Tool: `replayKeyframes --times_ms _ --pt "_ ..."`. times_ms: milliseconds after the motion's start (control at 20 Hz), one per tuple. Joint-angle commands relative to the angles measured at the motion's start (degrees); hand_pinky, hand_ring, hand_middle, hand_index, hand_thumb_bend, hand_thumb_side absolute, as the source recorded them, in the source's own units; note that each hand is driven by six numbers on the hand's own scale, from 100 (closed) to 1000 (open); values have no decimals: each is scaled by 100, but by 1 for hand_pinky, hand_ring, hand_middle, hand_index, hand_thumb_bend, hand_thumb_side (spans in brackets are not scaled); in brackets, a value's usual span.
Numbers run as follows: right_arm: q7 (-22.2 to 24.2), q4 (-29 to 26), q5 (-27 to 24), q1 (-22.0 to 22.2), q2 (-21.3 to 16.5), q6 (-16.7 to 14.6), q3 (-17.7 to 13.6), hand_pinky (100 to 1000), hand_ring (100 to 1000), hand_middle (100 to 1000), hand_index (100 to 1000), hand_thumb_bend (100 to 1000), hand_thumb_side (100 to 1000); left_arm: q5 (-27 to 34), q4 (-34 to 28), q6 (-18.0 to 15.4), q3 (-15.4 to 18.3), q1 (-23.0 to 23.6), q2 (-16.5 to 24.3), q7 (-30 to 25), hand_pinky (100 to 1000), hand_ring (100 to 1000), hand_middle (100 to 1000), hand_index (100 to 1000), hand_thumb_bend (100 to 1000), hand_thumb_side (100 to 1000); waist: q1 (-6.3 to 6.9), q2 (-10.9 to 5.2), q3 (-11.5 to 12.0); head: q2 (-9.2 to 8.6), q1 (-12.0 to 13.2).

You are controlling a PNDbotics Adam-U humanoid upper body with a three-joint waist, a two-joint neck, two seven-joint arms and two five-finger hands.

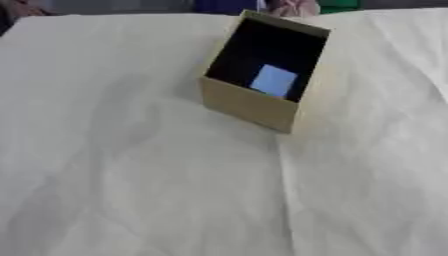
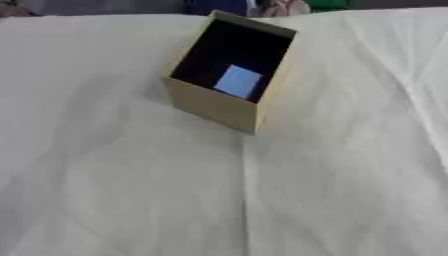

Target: Pick up objects on the table and place them in the box.

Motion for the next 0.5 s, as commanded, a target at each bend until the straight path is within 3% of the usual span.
replayKeyframes --times_ms 50,250,500 --pt "-107 -79 24 -7 -109 -88 -115 809 849 834 923 142 1000 275 -106 -326 181 115 128 245 704 677 639 878 122 966 -21 -138 6 -5 42" --pt "-191 -79 43 29 -113 -175 -128 811 847 833 922 129 997 561 -106 -748 350 360 0 461 717 688 648 888 119 969 -29 -134 10 -13 34" --pt "-220 -79 64 64 -105 -222 -124 809 845 832 922 115 988 770 -106 -1020 442 576 -195 481 701 682 662 907 111 989 -27 -146 12 -18 -8"
